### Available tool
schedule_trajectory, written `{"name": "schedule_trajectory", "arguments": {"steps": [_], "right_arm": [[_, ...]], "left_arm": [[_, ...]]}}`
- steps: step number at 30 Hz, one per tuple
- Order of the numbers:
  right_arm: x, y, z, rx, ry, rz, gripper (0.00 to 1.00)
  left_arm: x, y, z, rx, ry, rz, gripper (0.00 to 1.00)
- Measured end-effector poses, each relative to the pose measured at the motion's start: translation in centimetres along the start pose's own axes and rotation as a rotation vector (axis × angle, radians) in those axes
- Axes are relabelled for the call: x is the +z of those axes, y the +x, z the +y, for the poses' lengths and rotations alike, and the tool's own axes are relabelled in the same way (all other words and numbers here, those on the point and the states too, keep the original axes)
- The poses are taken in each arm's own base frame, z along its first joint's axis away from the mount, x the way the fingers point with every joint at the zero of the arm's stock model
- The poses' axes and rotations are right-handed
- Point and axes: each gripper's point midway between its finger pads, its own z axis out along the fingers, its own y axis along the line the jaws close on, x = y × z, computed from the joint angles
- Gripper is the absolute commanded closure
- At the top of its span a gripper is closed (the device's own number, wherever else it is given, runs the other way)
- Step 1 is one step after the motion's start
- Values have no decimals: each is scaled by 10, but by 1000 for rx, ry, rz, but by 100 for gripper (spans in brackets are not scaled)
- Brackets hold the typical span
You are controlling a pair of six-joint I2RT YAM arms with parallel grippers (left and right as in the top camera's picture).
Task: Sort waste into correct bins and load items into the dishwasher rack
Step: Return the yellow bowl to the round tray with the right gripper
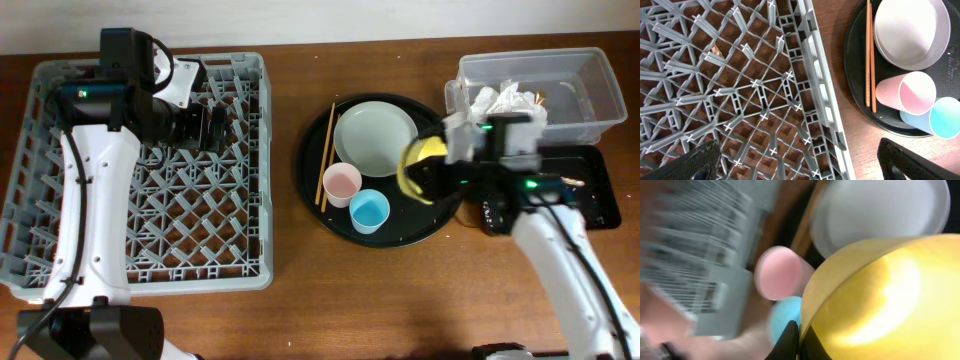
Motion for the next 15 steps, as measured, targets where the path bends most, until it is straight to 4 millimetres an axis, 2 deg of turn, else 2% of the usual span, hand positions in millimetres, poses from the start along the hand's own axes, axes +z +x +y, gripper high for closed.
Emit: {"name": "schedule_trajectory", "arguments": {"steps": [5,6,9,12,15], "right_arm": [[49,33,-35,69,183,164,96],[57,41,-45,93,209,200,93],[74,56,-59,134,237,263,74],[81,65,-67,153,257,298,61],[79,61,-64,155,251,302,58]], "left_arm": [[0,0,0,0,0,0,1],[0,0,0,0,0,0,1],[0,0,0,0,0,0,1],[0,0,0,0,0,0,1],[0,0,0,0,0,0,1]]}}
